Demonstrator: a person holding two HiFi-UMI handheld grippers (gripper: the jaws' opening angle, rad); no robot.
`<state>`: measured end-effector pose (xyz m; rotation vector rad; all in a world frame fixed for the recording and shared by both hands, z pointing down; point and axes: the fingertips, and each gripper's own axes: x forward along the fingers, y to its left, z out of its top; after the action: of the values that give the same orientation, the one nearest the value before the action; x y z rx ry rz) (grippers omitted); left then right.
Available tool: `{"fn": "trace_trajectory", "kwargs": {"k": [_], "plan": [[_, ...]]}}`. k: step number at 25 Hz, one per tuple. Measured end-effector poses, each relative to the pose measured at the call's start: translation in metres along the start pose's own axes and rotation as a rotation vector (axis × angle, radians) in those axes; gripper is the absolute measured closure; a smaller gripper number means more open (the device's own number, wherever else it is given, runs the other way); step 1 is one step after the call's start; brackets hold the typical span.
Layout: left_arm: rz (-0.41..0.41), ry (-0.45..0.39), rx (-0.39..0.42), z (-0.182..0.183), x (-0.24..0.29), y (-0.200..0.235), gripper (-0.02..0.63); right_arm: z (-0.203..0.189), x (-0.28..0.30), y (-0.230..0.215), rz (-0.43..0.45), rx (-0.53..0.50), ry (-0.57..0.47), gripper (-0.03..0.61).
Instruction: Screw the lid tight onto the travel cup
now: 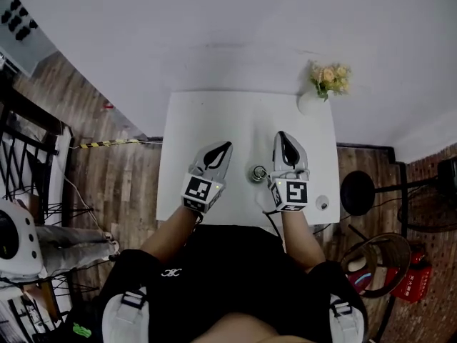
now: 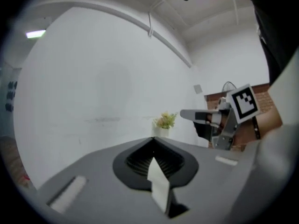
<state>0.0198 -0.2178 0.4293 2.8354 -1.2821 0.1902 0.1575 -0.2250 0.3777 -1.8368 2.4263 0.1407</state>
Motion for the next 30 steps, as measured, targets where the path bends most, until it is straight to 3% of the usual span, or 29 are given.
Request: {"fn": "trace_trajectory", "kwargs": {"k": [4, 7, 13, 30], "plan": [[0.104, -0.08, 0.042, 0.036, -0.001, 0.028, 0.56, 0.008, 0.012, -0.006, -0.058, -0.028, 0.032, 0.575], [0.158, -0.067, 0.07, 0.041, -0.003, 0.04, 0.56, 0.006, 0.015, -0.004, -0.042, -0.001, 0.045, 0.575], [0.229, -0.078, 0.043, 0.061, -0.02, 0.053, 0.56, 0.016, 0.022, 0.006, -0.024, 0.0, 0.026, 0.575], [0.242, -0.075, -0.037, 0.062, -0.033, 0.061, 0.56, 0.024, 0.014, 0.019, 0.016, -0.006, 0.007, 0.574]]}}
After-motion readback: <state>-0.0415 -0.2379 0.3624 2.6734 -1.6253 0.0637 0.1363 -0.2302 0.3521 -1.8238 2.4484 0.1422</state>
